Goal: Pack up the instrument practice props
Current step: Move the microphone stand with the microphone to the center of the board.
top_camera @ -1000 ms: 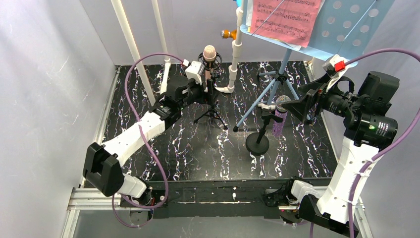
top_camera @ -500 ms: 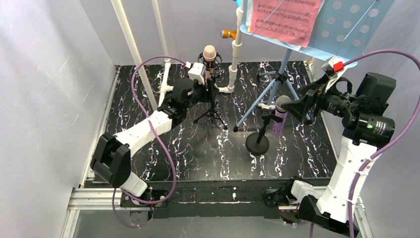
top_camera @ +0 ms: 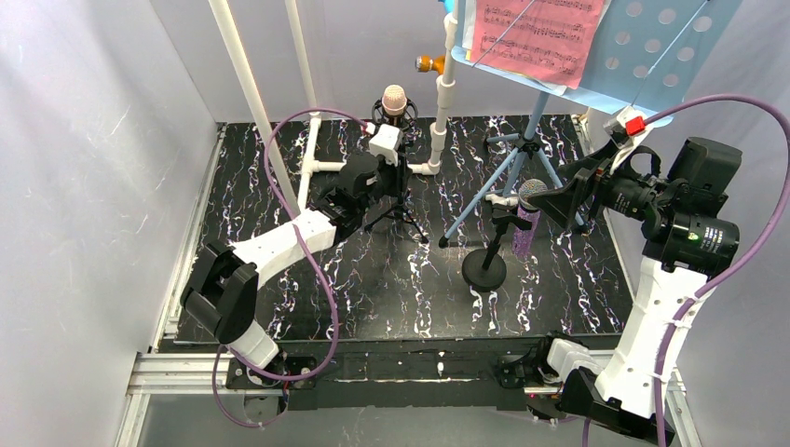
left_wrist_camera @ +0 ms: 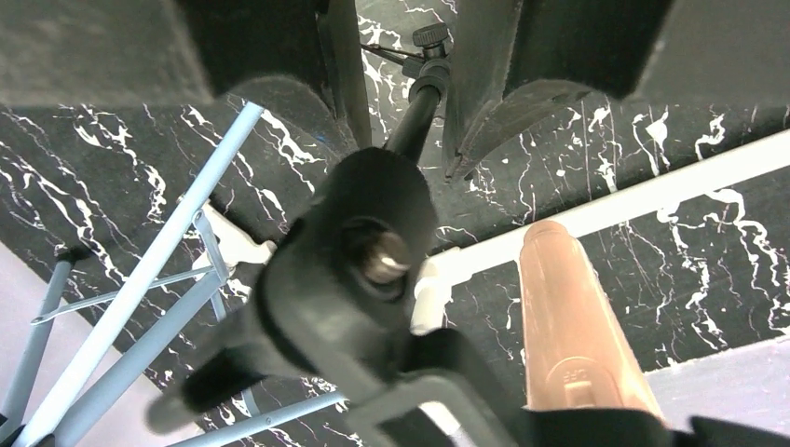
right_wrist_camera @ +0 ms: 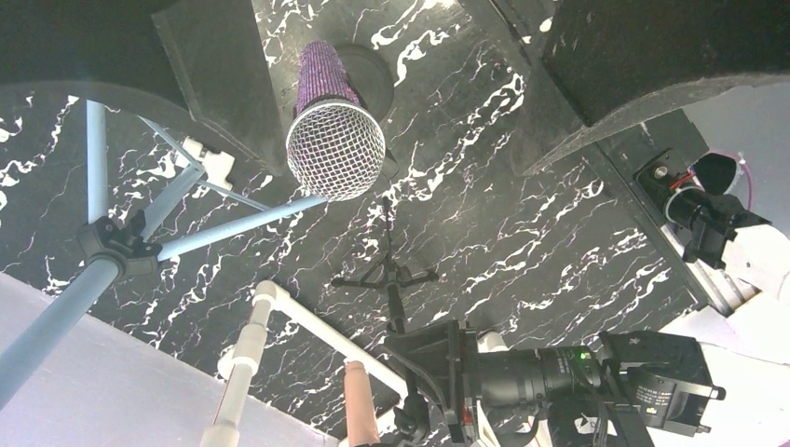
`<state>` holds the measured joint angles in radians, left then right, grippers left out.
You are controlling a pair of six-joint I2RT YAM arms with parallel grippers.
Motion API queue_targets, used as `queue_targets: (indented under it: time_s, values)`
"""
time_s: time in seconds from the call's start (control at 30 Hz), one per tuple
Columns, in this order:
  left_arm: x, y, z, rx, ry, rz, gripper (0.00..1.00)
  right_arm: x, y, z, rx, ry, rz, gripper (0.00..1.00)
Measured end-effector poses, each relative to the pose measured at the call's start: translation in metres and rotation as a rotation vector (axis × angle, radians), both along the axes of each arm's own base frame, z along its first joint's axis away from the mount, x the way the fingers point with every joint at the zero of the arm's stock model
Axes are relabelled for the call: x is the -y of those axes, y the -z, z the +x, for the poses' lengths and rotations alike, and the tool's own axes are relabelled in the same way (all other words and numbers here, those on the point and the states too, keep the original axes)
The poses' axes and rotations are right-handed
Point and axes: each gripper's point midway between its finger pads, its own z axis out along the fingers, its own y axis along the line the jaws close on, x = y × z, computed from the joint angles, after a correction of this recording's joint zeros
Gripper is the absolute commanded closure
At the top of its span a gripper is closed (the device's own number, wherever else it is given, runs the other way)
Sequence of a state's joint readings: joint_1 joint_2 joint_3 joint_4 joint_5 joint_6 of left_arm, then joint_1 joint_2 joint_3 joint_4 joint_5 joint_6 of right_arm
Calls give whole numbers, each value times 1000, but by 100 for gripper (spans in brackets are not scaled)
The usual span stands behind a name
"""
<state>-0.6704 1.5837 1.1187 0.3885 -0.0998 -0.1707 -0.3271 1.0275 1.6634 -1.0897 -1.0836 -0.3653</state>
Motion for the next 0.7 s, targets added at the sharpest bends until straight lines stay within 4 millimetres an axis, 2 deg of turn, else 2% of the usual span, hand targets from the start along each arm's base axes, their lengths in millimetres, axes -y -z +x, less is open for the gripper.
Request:
queue_targets:
  time_s: [0.13,0.2,0.27,0.53,0.7]
  values:
    - [2,-1,-2,36,-4,44,85,0,3,1,-10,0,3,0]
    - [2,-1,-1,50,-10,66,95,0,3,1,-10,0,4,0]
    - [0,-1,0,72,-16,95,100,0,3,1,-10,0,4,0]
    - [4,-2,-5,88,29,121,100,1,4,2,-11,5,0,0]
    - [-3,-4,-31,98,109,138,100,1,4,2,-11,6,-2,0]
